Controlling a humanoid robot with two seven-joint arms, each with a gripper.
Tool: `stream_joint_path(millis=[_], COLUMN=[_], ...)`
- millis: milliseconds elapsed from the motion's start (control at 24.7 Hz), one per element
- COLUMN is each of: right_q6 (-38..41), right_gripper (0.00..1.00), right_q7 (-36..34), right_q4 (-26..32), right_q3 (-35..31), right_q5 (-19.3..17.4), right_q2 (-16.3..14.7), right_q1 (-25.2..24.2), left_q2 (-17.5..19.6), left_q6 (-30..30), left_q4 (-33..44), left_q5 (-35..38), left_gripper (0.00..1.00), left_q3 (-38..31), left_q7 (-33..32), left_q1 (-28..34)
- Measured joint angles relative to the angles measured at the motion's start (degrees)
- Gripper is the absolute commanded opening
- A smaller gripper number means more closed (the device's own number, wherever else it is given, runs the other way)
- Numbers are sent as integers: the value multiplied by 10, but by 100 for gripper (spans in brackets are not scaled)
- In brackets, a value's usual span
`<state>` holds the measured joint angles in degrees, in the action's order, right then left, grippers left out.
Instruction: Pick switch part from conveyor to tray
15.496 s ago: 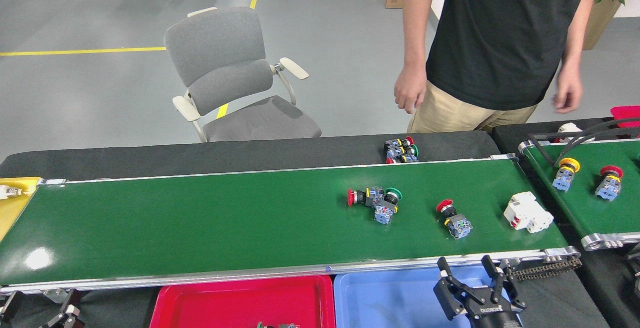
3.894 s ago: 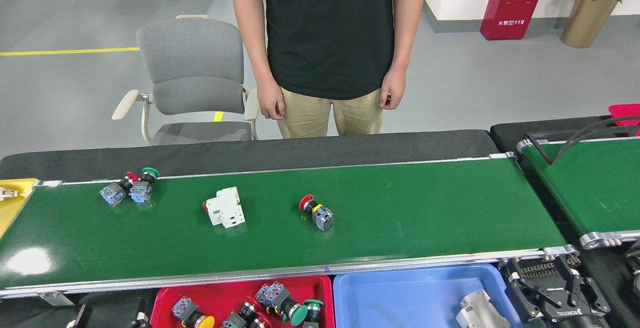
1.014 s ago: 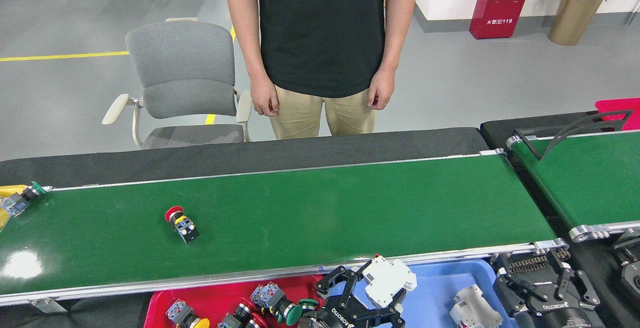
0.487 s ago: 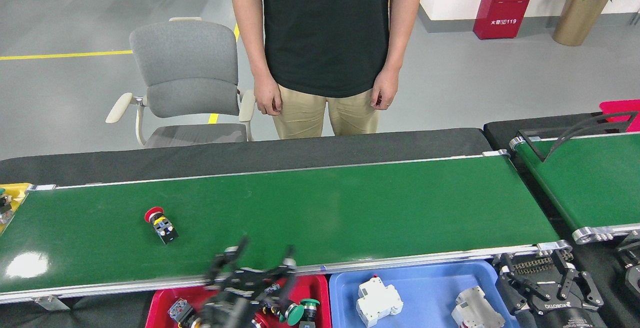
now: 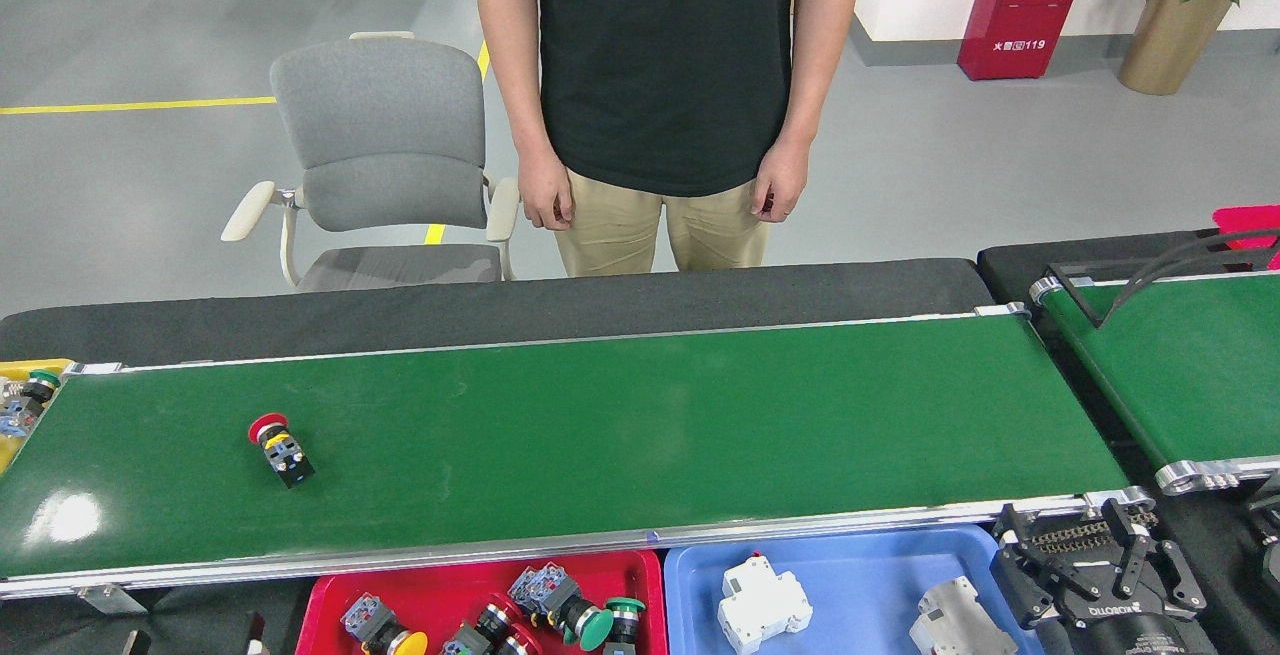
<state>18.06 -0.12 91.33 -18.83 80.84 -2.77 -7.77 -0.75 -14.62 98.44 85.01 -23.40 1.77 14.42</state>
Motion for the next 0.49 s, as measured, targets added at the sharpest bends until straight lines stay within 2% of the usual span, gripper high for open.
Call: stream_joint_path(millis=[162, 365, 487], right_q6=[2, 5, 6], right_gripper=[98, 98, 98], right_q7=[0, 0, 0], right_q4=[0, 0, 0], right_q3=[6, 7, 7], right_q5=[0, 0, 0], right_q2=[0, 0, 0], right_q1=[0, 0, 1], left_q2=[0, 35, 42], left_q6=[-3, 3, 21], left_q4=[-38, -112, -173], left_q5=[1, 23, 47], left_gripper=[99, 99, 99], left_q3=[1, 2, 2], left_q7=[-47, -60, -62], left_q1=[-80, -142, -183])
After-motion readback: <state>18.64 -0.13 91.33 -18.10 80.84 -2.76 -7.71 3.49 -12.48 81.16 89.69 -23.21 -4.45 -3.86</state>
